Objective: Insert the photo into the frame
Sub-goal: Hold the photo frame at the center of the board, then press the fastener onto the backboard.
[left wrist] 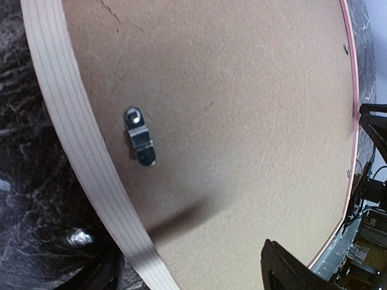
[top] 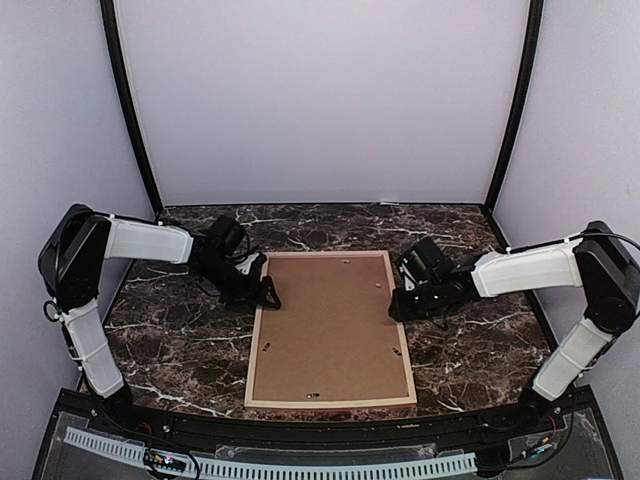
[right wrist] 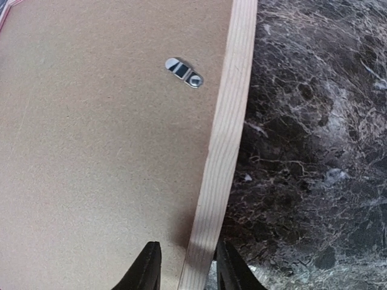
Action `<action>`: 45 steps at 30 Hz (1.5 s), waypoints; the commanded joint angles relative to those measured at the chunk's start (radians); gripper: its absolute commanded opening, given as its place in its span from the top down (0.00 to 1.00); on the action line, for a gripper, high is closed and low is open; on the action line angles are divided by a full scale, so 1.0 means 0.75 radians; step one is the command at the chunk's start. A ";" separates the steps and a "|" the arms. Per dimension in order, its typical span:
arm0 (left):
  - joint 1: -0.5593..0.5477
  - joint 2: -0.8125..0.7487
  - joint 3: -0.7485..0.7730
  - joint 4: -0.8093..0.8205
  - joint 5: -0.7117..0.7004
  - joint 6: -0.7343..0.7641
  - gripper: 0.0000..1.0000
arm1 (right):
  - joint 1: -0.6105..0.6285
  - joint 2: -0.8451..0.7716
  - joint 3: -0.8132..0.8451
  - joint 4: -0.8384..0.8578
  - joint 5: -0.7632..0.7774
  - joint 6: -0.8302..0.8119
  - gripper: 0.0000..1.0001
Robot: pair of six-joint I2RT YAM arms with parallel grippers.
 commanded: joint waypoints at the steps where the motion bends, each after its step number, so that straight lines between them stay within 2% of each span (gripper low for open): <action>1: -0.010 -0.009 0.051 0.036 -0.153 -0.005 0.18 | -0.022 -0.027 -0.046 -0.024 0.051 -0.004 0.69; 13: -0.010 0.097 0.220 -0.058 -0.379 0.103 0.14 | -0.103 0.011 -0.057 0.010 -0.052 -0.042 0.78; 21: -0.011 0.190 0.309 -0.124 -0.412 0.142 0.22 | -0.135 0.021 -0.052 0.020 -0.093 -0.055 0.81; 31: -0.022 0.238 0.327 -0.120 -0.409 0.148 0.33 | -0.148 0.036 -0.040 0.014 -0.131 -0.073 0.82; 45: -0.070 0.246 0.310 -0.160 -0.529 0.184 0.39 | -0.175 0.042 -0.034 0.015 -0.151 -0.098 0.83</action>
